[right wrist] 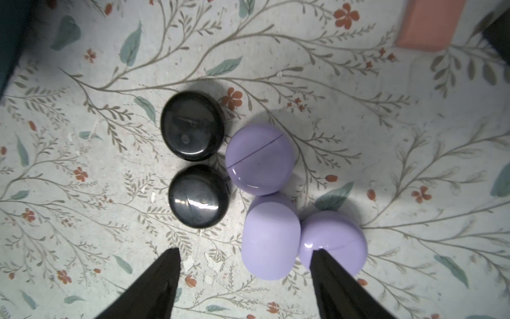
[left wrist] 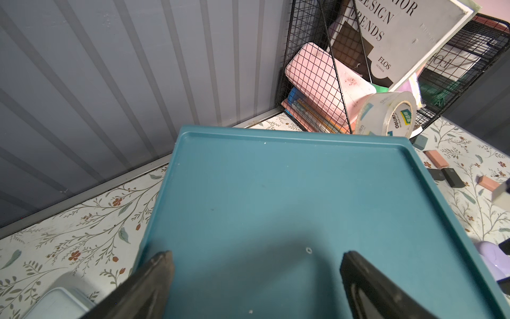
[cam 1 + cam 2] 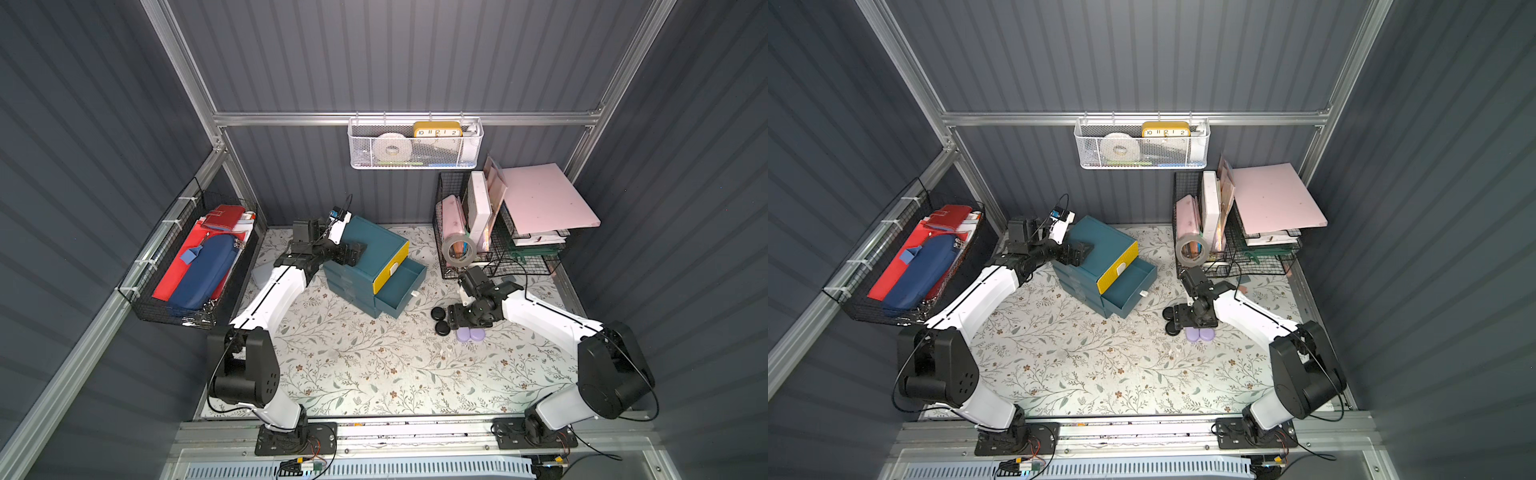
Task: Put the bluetooth earphones in the drawer according to color
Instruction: Pick up the Bluetooth earphone from the center of the board.
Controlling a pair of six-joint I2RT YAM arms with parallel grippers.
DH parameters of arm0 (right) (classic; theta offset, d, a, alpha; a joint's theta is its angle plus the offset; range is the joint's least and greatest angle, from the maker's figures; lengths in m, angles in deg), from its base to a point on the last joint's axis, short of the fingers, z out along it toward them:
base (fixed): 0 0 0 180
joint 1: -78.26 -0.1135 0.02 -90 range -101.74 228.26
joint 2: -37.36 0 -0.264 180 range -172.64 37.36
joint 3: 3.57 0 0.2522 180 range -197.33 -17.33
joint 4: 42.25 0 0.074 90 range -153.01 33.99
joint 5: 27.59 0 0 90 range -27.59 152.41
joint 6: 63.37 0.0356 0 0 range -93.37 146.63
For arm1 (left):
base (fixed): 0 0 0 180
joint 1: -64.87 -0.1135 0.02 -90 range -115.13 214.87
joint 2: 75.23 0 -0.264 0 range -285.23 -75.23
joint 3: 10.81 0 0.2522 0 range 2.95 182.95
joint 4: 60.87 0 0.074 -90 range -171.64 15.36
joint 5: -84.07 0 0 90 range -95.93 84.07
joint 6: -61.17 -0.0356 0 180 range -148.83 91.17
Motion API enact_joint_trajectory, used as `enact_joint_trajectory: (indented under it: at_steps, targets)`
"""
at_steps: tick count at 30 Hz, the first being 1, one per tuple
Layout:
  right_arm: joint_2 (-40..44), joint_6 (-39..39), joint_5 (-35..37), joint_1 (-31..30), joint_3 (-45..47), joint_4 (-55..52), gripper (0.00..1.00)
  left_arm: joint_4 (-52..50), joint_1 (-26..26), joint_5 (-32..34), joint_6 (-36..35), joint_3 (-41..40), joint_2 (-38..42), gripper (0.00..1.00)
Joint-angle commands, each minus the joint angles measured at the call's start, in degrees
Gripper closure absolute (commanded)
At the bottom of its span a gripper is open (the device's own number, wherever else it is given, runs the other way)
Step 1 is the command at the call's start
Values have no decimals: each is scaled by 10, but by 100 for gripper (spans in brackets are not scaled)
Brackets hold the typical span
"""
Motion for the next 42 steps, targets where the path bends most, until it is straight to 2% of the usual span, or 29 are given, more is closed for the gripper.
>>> enact_joint_trajectory:
  at_steps: [1,20,27,42]
  targets:
    - [-4,-6,27,-4,-3,-5,21,-107,1,11,26,-18,-33,1]
    - [-59,-27,11,-6,11,38,21,-108,2,15,27,-19,-37,1]
    - [-90,-29,1,-7,2,18,26,-105,2,19,27,-22,-36,1]
    - [-48,-10,15,-8,30,-1,24,-106,3,15,27,-20,-36,1]
